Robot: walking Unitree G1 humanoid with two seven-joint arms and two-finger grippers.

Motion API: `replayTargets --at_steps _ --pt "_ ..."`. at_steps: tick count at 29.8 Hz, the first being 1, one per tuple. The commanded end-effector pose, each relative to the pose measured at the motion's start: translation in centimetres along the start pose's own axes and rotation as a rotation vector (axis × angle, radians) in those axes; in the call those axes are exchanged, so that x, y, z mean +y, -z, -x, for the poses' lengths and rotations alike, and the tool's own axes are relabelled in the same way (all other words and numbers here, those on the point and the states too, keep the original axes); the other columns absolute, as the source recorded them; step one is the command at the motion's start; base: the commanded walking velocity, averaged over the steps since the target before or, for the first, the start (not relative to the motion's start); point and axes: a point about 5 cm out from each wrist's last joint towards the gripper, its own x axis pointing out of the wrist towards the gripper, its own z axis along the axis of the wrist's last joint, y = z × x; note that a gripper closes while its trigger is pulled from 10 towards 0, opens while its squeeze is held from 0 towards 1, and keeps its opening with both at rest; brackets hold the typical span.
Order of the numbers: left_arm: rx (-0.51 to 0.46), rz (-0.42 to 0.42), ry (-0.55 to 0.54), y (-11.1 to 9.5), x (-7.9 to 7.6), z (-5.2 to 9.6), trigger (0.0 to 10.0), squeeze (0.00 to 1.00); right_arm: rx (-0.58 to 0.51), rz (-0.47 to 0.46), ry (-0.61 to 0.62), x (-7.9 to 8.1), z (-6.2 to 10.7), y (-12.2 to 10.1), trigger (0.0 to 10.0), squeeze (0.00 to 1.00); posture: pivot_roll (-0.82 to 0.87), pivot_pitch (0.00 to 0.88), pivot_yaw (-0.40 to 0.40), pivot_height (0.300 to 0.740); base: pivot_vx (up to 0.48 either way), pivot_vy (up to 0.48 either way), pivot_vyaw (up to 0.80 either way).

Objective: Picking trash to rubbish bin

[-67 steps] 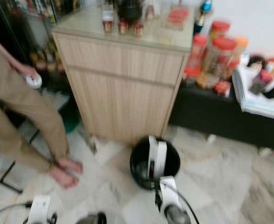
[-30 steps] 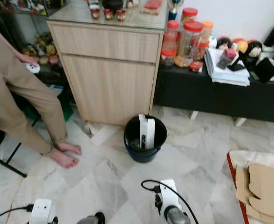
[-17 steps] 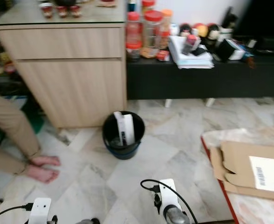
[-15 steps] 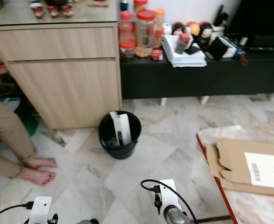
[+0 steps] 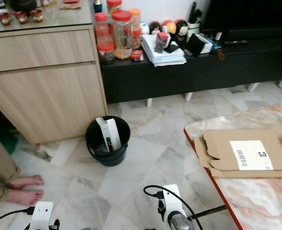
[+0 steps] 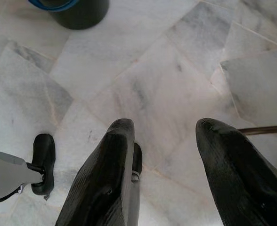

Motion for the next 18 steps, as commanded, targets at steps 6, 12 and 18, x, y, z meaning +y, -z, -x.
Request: replayTargets --at_steps 6,12,18 --pt "0.042 -0.034 -0.016 1.13 0.24 0.27 10.0 0.0 0.02 0.012 -0.008 0.15 0.06 0.41 10.0 0.0 0.16 0.134 -0.025 0.74 0.0 -0.302 -0.74" --pt "0.039 -0.024 -0.011 1.09 0.15 0.27 10.0 0.0 0.028 0.02 -0.012 0.17 0.09 0.59 10.0 0.0 0.16 0.136 -0.027 0.74 0.0 0.0 -0.74" --pt "0.042 -0.02 -0.01 1.11 0.16 0.27 10.0 0.0 0.032 0.025 -0.026 0.4 0.1 0.65 10.0 0.0 0.16 0.135 -0.027 0.74 0.0 0.0 -0.74"
